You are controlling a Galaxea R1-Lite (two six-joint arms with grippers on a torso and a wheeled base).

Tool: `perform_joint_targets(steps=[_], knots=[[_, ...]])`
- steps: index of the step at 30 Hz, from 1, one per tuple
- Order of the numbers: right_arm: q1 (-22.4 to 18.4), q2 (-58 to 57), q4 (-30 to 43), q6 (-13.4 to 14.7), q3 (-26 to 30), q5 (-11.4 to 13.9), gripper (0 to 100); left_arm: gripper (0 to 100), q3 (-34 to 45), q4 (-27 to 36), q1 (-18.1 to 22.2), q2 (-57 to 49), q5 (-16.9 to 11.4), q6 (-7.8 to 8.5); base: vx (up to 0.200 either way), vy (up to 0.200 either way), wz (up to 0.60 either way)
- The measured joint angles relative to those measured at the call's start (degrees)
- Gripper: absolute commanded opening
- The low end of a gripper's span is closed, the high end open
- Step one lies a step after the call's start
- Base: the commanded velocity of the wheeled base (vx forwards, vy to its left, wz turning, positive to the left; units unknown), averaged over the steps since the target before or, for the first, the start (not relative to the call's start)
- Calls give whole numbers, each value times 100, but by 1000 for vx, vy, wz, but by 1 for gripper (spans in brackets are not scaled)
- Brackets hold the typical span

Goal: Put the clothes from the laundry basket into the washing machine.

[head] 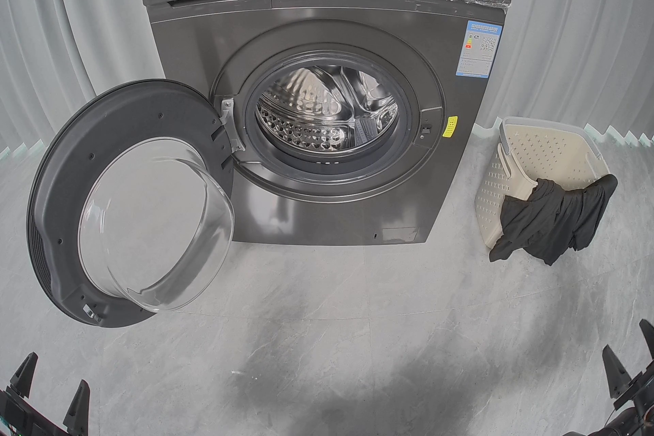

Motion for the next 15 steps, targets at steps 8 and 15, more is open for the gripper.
perform_joint_targets(steps=[8, 15], knots=[[-127, -745, 484, 82, 4, -126, 100, 100, 0, 0, -2, 0, 0, -4, 0, 0, 0], [-144, -909, 689, -62, 4, -77, 100, 100, 0, 0, -5, 0, 0, -4, 29, 0, 0]])
